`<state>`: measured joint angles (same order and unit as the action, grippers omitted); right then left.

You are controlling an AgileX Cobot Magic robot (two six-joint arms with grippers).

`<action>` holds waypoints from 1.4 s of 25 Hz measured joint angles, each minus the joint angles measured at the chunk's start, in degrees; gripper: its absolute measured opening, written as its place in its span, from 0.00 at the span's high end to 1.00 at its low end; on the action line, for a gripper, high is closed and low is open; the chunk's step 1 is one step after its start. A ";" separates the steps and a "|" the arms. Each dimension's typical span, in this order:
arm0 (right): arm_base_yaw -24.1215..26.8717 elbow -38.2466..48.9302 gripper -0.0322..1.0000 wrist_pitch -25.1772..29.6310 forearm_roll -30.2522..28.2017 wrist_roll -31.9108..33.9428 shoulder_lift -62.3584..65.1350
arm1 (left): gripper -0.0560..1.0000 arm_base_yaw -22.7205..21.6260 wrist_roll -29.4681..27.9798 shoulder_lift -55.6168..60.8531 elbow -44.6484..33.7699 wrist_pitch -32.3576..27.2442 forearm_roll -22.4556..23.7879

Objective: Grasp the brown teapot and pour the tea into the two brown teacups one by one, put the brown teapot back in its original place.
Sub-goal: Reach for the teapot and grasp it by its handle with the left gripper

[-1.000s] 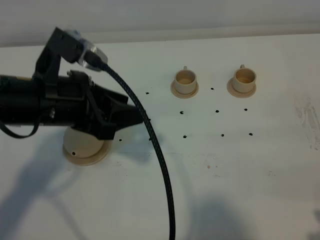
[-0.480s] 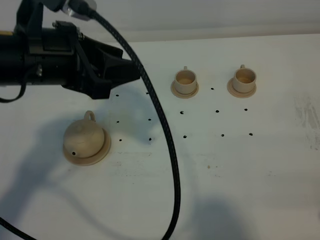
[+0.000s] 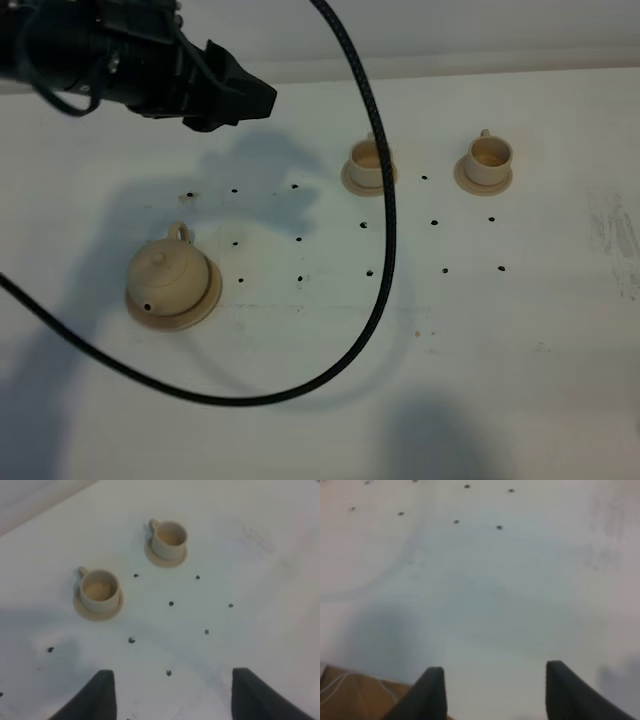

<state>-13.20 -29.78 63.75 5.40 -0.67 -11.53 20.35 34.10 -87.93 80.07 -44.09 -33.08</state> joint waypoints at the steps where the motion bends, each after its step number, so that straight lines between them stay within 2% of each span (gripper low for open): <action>1: 1.14 0.00 0.55 0.00 0.00 0.00 0.00 | 0.49 0.00 0.00 -0.97 0.90 -0.41 0.11; 7: 8.06 0.00 0.55 0.00 -1.18 -0.41 3.41 | 0.49 0.00 -0.06 -6.27 5.56 -2.08 1.11; 14: 9.66 0.00 0.55 0.00 -2.59 -0.97 11.38 | 0.49 0.28 -0.86 -9.43 11.50 -7.02 3.03; 16: 9.66 0.00 0.55 0.00 -3.20 -0.97 11.77 | 0.49 1.26 -2.47 -10.51 14.37 -9.63 6.05; 26: 9.66 0.00 0.55 0.00 -3.80 -1.03 11.77 | 0.49 8.57 -16.57 -19.32 26.23 -24.20 29.02; 31: 9.66 0.00 0.55 0.00 -3.82 -1.03 11.77 | 0.49 9.09 -23.02 -25.75 28.16 -24.15 37.32; 35: 9.66 0.00 0.55 0.00 -3.82 -1.03 11.77 | 0.49 9.09 -28.10 -30.63 28.17 -24.21 39.42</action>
<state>-3.54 -29.78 63.75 1.58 -1.70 0.24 29.44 6.00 -118.56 108.24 -68.31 6.34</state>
